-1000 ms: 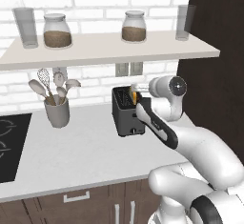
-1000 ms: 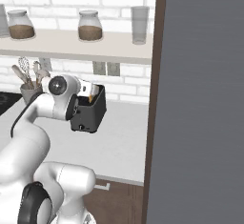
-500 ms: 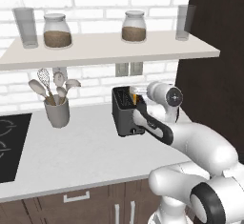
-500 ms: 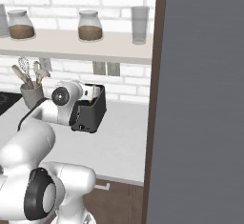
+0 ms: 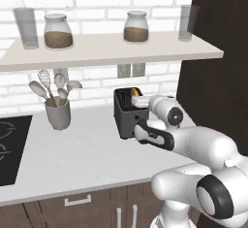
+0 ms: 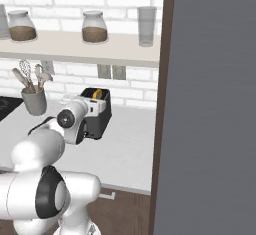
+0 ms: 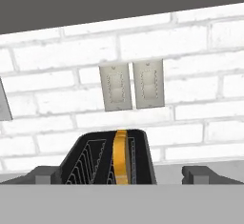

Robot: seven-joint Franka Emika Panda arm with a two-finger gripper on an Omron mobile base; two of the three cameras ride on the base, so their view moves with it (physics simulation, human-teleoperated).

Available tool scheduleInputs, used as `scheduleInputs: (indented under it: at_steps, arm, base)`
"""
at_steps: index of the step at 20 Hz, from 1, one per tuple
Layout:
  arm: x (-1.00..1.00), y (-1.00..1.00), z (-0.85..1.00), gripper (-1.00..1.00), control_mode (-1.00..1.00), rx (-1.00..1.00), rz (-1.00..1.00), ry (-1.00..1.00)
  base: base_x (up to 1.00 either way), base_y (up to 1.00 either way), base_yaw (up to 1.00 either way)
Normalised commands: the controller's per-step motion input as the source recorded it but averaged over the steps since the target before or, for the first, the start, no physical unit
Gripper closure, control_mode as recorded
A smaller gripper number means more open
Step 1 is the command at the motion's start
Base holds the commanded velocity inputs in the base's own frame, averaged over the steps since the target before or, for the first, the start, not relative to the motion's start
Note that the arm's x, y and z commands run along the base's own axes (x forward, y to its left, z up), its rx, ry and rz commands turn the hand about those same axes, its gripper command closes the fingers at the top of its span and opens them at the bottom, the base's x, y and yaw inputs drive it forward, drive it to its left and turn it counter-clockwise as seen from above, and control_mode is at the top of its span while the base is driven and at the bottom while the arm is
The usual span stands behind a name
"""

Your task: Start the toaster. Once the lever pops up, take the bread to the plate on the dining counter.

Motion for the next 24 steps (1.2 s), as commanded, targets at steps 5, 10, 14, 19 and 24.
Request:
scheduleInputs:
  at_steps: [5, 10, 14, 19, 24]
  arm:
    - [0.14, 0.00, -0.09, -1.00, -1.00, 0.00, 0.00, -0.02]
    - [0.38, 0.00, -0.14, -1.00, -1.00, 0.00, 0.00, 0.00]
    - [0.20, 0.13, -0.11, -1.00, -1.00, 0.00, 0.00, 0.00]
    - [0.04, 0.09, -0.11, -1.00, -1.00, 0.00, 0.00, -0.02]
    - [0.09, 0.00, -0.24, -1.00, -1.00, 0.00, 0.00, -0.02]
  base:
    - [0.00, 0.00, 0.00]
    - [0.00, 0.00, 0.00]
    - [0.00, 0.00, 0.00]
    - [0.00, 0.00, 0.00]
    - [0.00, 0.00, 0.00]
